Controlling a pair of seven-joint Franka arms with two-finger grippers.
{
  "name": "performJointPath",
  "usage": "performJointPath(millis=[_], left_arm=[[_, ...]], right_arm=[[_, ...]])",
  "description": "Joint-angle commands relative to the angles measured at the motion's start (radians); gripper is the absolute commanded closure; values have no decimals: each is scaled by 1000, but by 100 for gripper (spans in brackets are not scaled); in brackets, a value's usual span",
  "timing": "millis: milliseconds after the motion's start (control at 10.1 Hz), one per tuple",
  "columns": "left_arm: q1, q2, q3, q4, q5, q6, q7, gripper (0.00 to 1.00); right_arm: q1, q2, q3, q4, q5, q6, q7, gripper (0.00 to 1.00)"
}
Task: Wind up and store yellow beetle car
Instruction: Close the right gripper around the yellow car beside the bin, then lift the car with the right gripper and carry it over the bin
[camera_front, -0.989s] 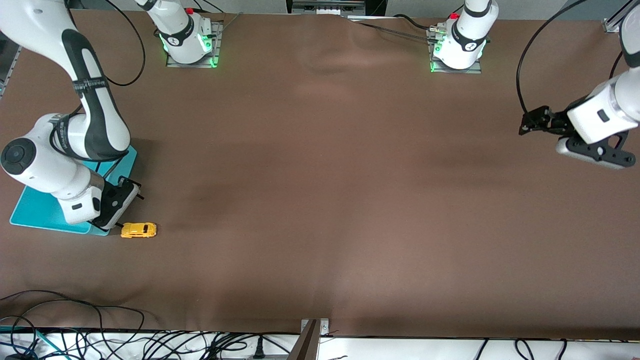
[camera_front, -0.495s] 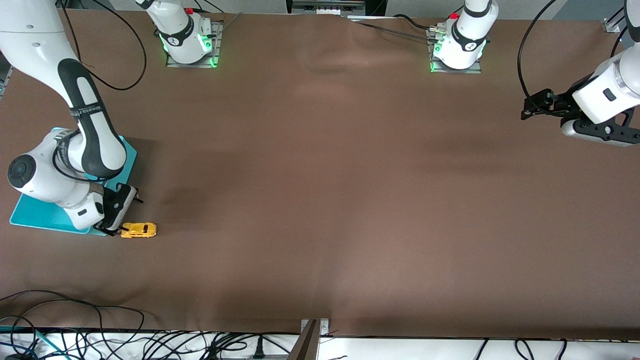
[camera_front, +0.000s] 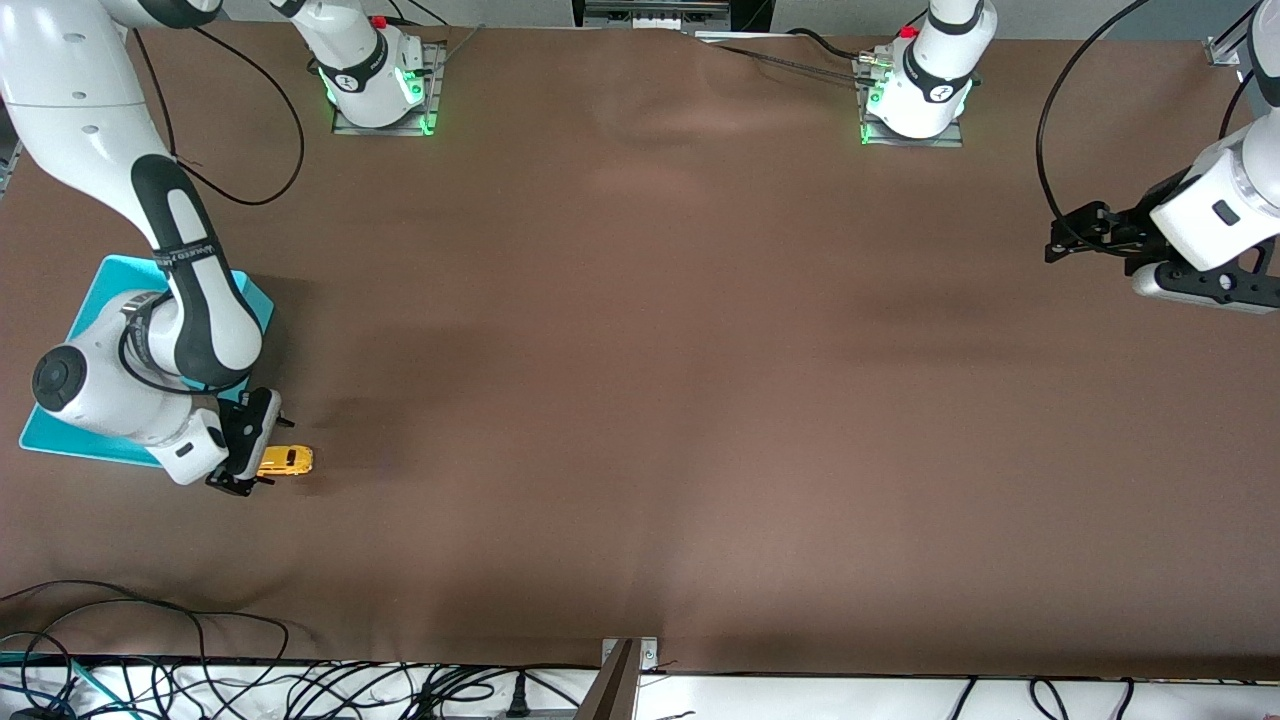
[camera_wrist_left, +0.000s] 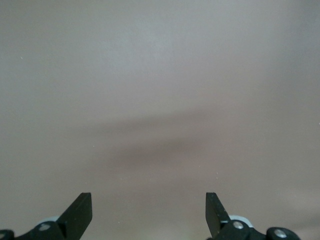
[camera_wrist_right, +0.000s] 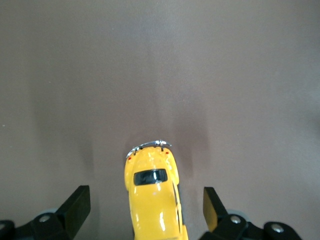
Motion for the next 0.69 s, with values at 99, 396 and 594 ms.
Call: performJointPath(millis=[99, 396, 594], left_arm=[[18, 17, 13, 86, -6, -15, 2, 0], [16, 17, 9, 99, 31, -13, 2, 0], [16, 19, 10, 100, 31, -12, 2, 0]], right_arm=[[0, 70, 3, 95, -12, -58, -27, 25], [21, 66, 3, 101, -100, -66, -25, 100], [46, 55, 2, 113, -103, -86, -22, 100]])
